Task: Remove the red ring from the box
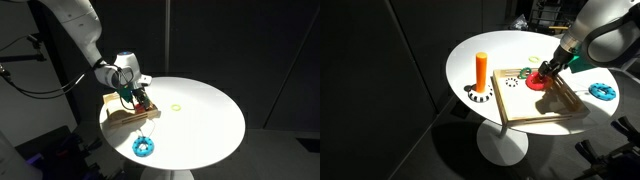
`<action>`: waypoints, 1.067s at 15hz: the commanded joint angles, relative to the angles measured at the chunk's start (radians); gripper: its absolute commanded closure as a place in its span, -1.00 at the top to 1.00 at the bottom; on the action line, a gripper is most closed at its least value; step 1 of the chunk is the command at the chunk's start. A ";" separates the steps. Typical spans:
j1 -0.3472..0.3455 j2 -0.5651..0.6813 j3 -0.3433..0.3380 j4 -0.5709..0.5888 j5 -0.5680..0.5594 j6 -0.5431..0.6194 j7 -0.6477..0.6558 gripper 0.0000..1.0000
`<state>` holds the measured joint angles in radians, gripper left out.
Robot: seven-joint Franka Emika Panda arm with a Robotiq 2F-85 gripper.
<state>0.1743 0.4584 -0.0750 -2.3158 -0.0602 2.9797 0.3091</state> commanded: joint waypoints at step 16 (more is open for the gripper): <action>0.004 -0.123 -0.047 0.003 0.002 0.000 -0.018 -0.81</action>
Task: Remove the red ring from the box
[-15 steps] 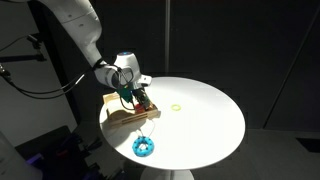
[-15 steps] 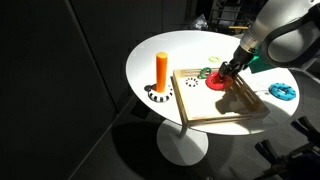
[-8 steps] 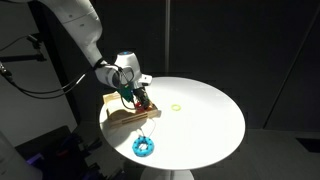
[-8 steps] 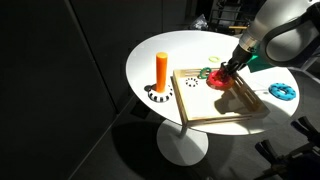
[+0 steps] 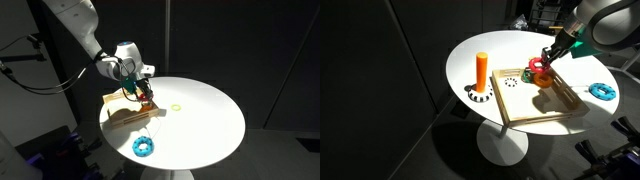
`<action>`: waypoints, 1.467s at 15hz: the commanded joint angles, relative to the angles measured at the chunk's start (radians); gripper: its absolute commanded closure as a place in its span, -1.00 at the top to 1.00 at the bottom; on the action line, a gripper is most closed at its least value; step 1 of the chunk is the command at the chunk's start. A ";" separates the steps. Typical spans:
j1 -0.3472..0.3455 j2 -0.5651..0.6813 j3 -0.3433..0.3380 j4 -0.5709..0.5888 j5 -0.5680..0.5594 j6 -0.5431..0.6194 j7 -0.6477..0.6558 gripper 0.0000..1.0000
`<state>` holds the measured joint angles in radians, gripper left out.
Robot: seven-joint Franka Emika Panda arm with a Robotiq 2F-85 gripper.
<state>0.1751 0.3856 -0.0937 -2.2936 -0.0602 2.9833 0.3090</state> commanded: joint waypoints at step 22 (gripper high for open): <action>-0.132 -0.186 -0.112 -0.255 0.006 -0.066 -0.075 0.12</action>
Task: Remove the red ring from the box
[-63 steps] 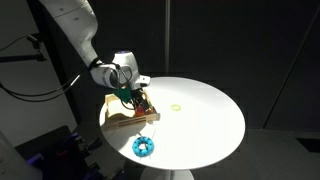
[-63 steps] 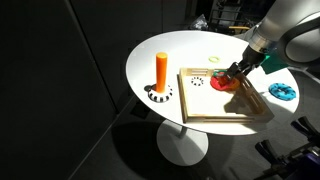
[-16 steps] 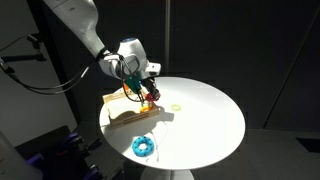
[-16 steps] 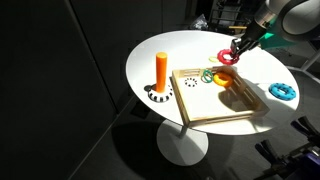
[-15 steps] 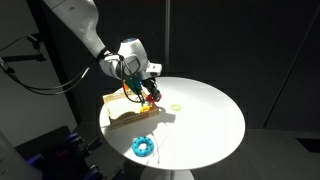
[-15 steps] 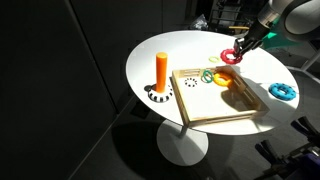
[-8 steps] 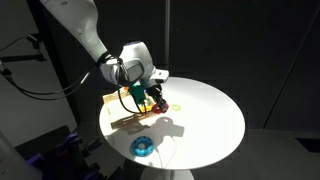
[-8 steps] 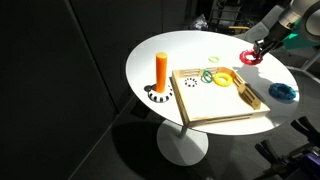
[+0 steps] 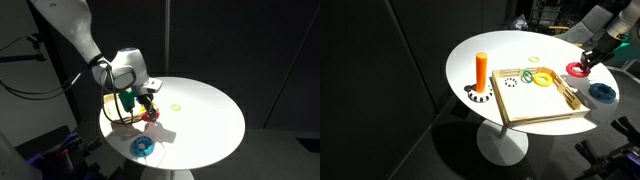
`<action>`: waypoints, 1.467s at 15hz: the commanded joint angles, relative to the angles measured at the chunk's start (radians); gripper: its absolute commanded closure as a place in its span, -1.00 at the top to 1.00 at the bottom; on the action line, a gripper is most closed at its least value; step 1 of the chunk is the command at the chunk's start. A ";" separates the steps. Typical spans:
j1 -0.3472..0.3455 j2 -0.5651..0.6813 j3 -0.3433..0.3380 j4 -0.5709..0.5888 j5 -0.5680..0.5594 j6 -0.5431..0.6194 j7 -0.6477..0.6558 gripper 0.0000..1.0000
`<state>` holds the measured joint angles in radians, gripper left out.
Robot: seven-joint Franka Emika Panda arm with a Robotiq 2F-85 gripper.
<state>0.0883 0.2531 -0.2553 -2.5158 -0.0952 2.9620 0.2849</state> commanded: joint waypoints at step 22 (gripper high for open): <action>-0.123 -0.320 0.202 0.196 0.228 -0.815 -0.334 1.00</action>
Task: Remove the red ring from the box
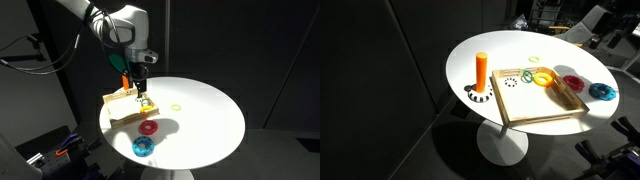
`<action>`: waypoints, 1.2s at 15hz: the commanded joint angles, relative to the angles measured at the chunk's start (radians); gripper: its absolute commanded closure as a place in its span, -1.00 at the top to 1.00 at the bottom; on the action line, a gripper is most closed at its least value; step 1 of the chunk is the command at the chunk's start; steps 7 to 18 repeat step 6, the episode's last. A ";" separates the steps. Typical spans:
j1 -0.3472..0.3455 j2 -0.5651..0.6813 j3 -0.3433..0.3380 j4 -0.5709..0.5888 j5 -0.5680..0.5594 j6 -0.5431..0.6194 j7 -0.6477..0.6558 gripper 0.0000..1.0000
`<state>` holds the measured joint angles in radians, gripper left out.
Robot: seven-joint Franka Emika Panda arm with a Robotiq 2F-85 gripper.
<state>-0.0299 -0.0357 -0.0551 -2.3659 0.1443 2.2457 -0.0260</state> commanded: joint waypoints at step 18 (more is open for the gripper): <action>-0.003 -0.041 0.004 0.055 -0.008 -0.113 -0.005 1.00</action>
